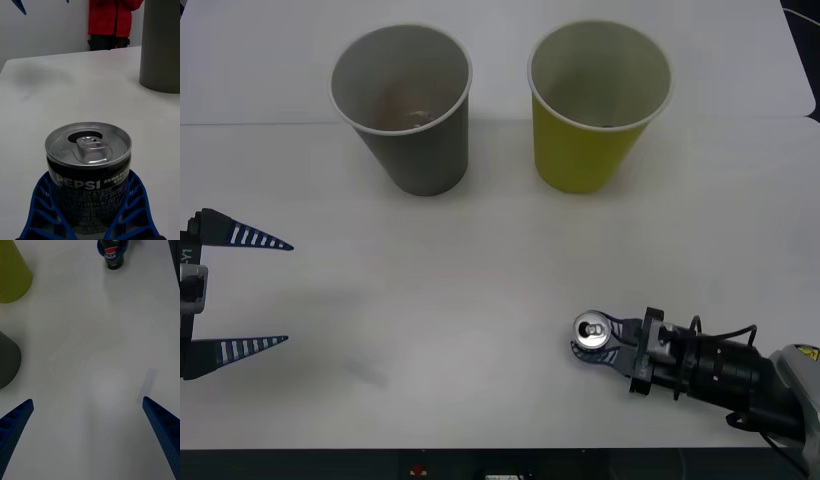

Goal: Put the can into the green bin and the plastic bottle into the gray bin

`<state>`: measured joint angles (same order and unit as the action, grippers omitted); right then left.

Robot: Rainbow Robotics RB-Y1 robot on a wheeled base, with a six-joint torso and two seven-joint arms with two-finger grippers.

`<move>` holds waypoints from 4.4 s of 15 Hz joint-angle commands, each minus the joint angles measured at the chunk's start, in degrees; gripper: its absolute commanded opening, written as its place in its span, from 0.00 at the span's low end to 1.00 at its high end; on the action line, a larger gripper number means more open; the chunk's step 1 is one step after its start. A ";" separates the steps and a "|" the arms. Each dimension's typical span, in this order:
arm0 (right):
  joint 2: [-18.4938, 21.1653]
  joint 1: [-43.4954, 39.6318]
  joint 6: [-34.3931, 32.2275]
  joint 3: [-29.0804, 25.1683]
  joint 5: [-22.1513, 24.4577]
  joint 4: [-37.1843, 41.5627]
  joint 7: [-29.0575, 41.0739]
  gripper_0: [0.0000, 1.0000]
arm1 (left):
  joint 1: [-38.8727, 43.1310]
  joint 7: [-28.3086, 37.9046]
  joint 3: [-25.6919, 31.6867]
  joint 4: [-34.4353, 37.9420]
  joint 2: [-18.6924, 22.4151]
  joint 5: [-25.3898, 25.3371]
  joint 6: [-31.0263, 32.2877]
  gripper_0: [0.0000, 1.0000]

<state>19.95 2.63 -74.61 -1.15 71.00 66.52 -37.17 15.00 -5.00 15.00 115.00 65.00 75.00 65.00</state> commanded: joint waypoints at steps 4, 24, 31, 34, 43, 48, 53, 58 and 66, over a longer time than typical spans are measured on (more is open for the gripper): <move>0.18 -0.08 -2.38 -1.22 -0.25 1.50 5.97 0.00 | 0.00 0.00 0.00 0.00 0.00 0.00 0.00 1.00; 1.06 -10.54 -15.39 -24.51 32.18 58.72 54.40 0.00 | 0.00 0.00 0.00 0.00 0.00 0.00 0.00 1.00; 12.22 -11.24 -15.39 -25.13 32.71 69.79 68.55 0.00 | 0.00 0.00 0.00 0.00 0.00 0.00 0.00 1.00; 15.38 -11.24 -15.39 -25.13 32.71 73.22 74.08 0.00 | 0.00 0.00 0.00 0.00 0.00 0.00 0.00 1.00; 26.11 0.80 -15.30 -19.94 33.58 79.02 101.06 0.00 | 0.00 0.00 0.00 0.00 0.00 0.00 0.00 1.00; 28.04 10.20 -15.39 -17.22 35.17 75.24 110.03 0.00 | 0.00 0.00 0.00 0.00 0.00 0.00 0.00 1.00; 28.04 19.78 -15.39 -14.49 36.92 67.95 113.37 0.00 | 0.00 0.00 0.00 0.00 0.00 0.00 0.00 1.00; 26.90 29.10 -15.39 -9.39 40.79 59.25 113.37 0.00 | 0.00 0.00 0.00 0.00 0.00 0.00 0.00 1.00; 18.28 46.15 -15.39 -2.36 53.18 40.09 113.63 0.00 | 0.00 0.00 0.00 0.00 0.00 0.00 0.00 1.00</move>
<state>39.11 47.80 -90.00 -3.89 122.89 108.17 76.48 15.00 -5.00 15.00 115.00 65.00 75.00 65.00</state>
